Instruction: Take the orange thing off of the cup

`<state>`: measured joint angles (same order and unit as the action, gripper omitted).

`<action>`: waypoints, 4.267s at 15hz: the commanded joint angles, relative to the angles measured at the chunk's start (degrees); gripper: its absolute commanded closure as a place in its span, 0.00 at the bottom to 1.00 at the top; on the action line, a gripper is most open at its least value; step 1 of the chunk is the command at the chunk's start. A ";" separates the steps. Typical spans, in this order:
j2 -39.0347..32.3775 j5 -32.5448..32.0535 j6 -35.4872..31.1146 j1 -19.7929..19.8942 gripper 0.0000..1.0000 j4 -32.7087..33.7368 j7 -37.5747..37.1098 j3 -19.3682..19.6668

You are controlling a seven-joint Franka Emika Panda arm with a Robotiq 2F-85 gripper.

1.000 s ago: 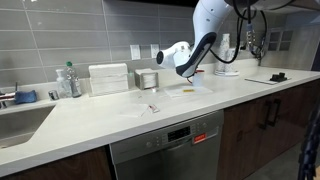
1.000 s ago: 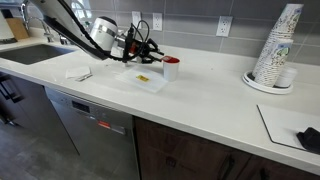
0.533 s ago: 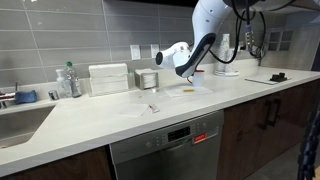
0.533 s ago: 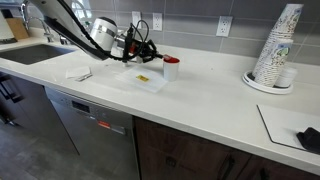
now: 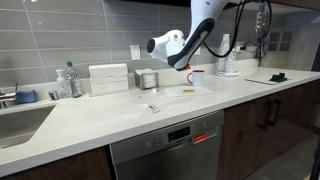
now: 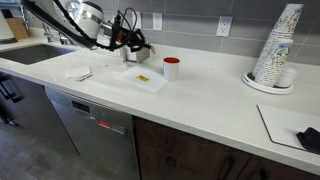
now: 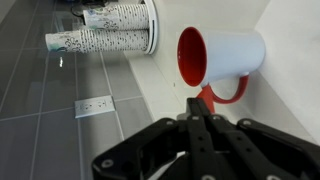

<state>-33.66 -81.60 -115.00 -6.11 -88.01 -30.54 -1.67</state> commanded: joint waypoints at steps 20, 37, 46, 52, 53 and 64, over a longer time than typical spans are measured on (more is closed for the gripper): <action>-3.08 10.07 6.10 -4.62 1.00 1.65 3.22 -1.24; -16.33 14.02 10.76 -7.53 1.00 14.72 11.52 -2.42; -9.63 23.54 4.92 -5.59 0.20 11.86 23.36 -5.29; 0.35 39.00 -5.15 -0.90 0.00 7.97 30.95 -6.40; 1.64 41.51 -7.97 -0.15 0.00 6.81 31.79 -6.25; 17.61 75.36 -23.48 8.32 0.00 -19.00 47.44 -6.91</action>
<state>-24.74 -12.02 -137.84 0.06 -95.78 13.02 -8.26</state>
